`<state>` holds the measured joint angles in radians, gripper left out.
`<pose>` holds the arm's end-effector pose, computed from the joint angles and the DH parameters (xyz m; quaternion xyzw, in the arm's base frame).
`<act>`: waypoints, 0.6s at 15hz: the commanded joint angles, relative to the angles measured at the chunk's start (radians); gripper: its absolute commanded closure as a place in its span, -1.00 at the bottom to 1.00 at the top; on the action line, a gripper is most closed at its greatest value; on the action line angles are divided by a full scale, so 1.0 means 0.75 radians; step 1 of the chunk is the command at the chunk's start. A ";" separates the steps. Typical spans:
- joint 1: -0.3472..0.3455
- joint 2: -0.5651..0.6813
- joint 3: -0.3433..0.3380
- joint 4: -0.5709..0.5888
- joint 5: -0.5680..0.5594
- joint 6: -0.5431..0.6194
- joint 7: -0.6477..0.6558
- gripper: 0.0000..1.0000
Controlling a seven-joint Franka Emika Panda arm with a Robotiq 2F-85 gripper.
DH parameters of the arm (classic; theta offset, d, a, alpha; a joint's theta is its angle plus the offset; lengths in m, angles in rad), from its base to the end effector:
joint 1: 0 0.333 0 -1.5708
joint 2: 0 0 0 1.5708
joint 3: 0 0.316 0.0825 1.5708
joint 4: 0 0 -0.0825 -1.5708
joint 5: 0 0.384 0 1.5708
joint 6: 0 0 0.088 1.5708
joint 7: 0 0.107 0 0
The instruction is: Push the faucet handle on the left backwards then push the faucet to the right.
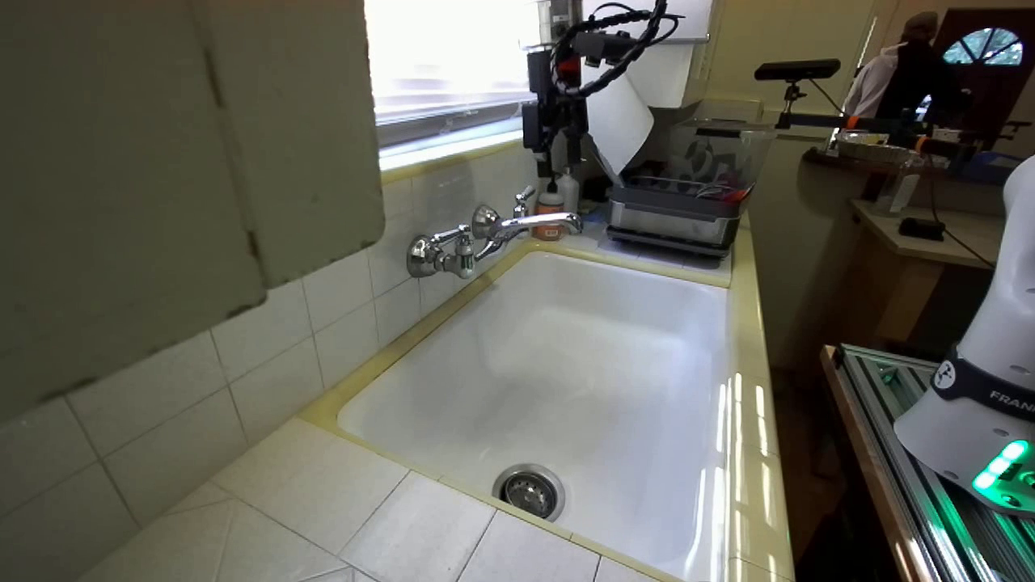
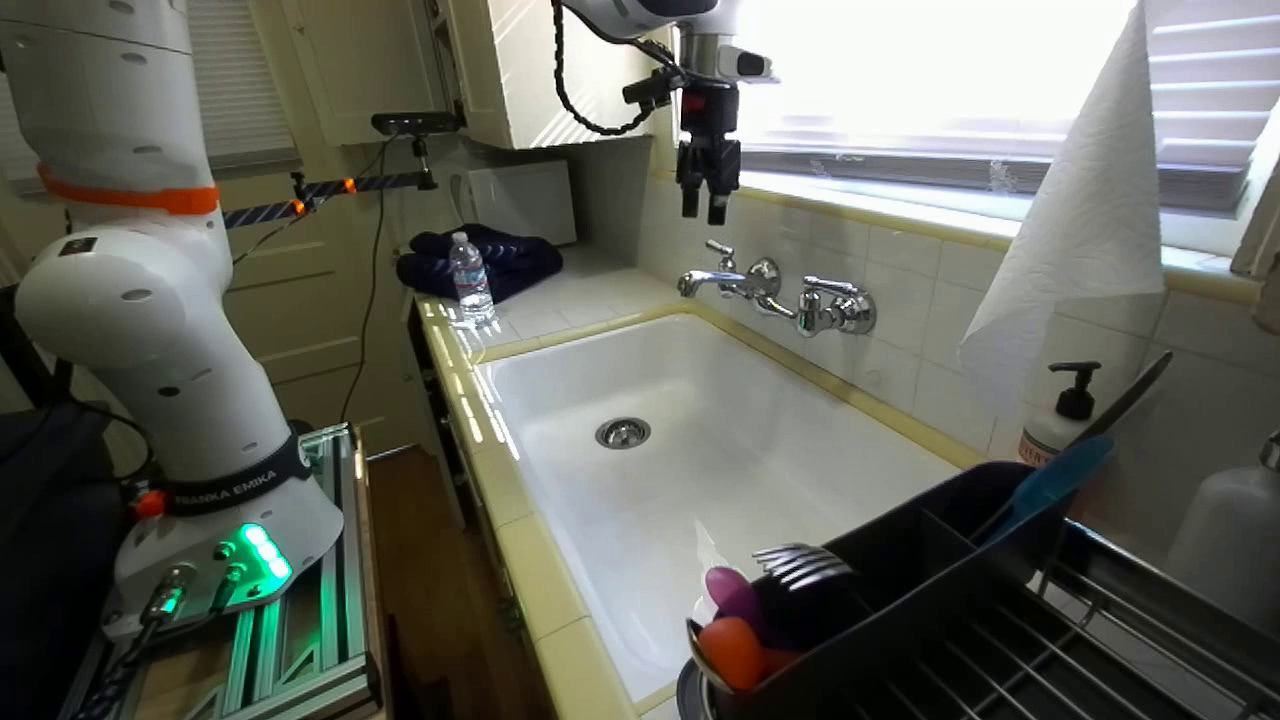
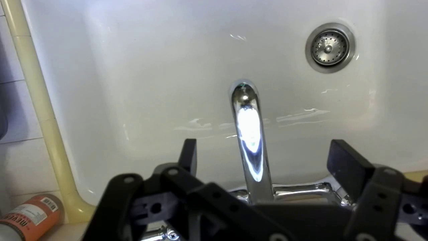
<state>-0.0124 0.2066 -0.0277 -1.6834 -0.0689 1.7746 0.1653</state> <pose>0.6105 -0.0294 0.4670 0.9933 -0.0933 -0.0552 0.0397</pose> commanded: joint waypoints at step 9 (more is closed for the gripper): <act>0.014 -0.130 0.003 -0.074 -0.042 0.036 0.064 -1.00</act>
<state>-0.0112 0.1476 -0.0254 -1.6904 -0.0787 1.7763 0.1856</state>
